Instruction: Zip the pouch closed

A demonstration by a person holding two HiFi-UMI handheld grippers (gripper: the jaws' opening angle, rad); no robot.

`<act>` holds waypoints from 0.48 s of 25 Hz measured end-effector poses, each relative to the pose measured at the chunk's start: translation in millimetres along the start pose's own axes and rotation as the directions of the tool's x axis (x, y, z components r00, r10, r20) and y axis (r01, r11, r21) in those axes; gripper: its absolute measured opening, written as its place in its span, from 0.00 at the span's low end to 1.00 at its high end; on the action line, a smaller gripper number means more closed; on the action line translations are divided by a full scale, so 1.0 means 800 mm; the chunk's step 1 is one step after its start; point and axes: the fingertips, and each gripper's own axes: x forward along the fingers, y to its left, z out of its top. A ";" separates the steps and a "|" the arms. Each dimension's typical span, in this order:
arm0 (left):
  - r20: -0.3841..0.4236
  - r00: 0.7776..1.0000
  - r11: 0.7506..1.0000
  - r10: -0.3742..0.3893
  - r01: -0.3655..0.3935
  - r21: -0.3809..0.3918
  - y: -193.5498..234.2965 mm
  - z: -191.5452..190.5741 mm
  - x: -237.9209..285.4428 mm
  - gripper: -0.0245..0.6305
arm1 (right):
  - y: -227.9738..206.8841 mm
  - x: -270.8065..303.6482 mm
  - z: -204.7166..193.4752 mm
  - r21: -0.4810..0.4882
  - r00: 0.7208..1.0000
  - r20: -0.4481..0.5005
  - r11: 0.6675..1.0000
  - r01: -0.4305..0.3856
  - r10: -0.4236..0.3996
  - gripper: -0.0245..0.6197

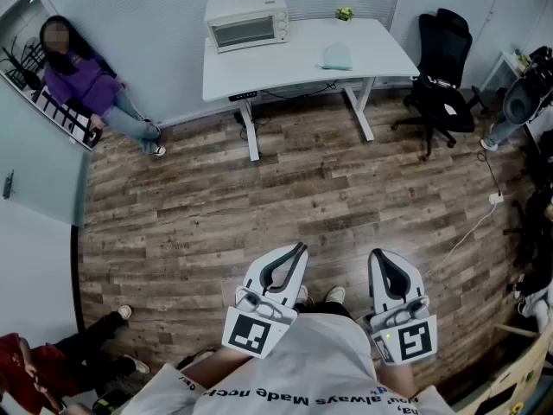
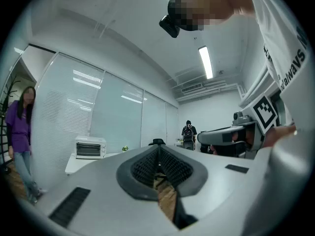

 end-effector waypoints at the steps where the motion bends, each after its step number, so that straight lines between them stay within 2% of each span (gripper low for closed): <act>1: -0.023 1.000 1.000 -0.006 0.006 0.005 0.004 -0.007 -0.002 0.08 | 0.002 0.004 -0.002 0.017 1.000 0.000 1.000 -0.002 0.002 0.05; 3: -0.054 0.998 1.000 -0.016 0.017 0.011 0.014 -0.017 -0.004 0.08 | 0.007 0.013 -0.006 0.042 1.000 0.000 0.999 -0.003 0.003 0.05; 6: -0.029 0.999 1.000 -0.016 0.016 -0.001 0.029 -0.012 -0.004 0.08 | 0.011 0.025 -0.007 0.048 1.000 0.003 0.999 -0.003 0.003 0.05; 9: -0.046 0.999 1.000 -0.011 0.012 0.011 0.040 -0.018 0.003 0.08 | 0.003 0.042 -0.013 0.044 1.000 -0.010 0.999 -0.009 0.009 0.05; 12: -0.043 0.999 1.000 0.003 -0.004 -0.018 0.055 -0.021 0.023 0.08 | -0.009 0.058 -0.012 0.068 1.000 0.004 0.998 -0.015 0.015 0.05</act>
